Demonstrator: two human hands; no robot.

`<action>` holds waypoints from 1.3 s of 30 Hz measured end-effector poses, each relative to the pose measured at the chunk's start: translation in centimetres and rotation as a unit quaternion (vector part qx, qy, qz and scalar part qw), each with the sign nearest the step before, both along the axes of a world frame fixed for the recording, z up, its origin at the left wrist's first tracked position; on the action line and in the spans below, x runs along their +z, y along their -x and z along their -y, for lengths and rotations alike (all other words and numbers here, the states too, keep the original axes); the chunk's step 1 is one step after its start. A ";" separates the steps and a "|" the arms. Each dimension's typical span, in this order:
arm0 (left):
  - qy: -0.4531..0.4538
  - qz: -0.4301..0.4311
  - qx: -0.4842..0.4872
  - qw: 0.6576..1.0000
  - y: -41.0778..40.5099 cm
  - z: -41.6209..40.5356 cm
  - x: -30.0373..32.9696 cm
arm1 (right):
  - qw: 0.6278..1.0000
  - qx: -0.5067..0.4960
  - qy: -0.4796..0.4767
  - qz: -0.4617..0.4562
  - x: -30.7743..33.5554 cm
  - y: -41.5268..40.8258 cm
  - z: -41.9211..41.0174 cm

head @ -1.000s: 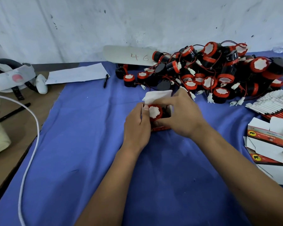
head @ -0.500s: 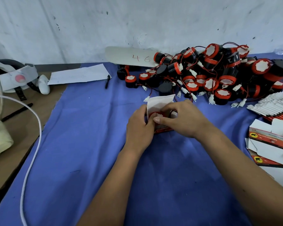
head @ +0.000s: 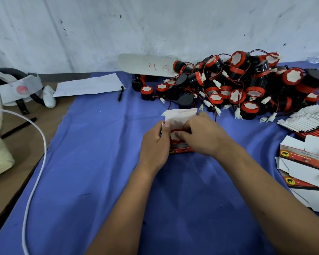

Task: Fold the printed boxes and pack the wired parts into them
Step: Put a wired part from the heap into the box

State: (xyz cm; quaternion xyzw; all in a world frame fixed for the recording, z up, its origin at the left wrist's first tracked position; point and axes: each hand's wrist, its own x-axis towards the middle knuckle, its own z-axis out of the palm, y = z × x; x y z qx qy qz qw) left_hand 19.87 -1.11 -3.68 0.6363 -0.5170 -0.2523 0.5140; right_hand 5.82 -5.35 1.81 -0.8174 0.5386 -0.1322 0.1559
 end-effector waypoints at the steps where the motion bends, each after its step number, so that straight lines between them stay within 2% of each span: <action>1: 0.000 -0.014 0.003 1.000 0.0 0.0 0.1 | 1.000 -0.003 -0.011 -0.002 0.1 -0.3 -0.3; 6: 0.008 -0.047 -0.008 0.999 0.2 -0.3 0.3 | 0.999 -0.046 -0.027 -0.006 0.6 -1.2 -1.0; 14: 0.022 0.023 0.003 0.999 0.6 -0.4 0.7 | 0.992 -0.105 0.009 -0.066 1.1 -2.7 -0.6; 23: 0.017 0.094 0.010 0.995 0.7 0.0 0.3 | 0.989 -0.100 0.046 -0.104 1.1 -2.4 -0.2; 30: 0.005 0.075 0.053 0.996 1.7 0.5 -0.5 | 0.992 -0.089 0.027 -0.089 1.4 -1.6 -0.1; 39: 0.017 -0.054 0.033 0.998 2.4 0.7 -0.3 | 0.999 -0.016 0.015 -0.026 1.2 0.3 0.6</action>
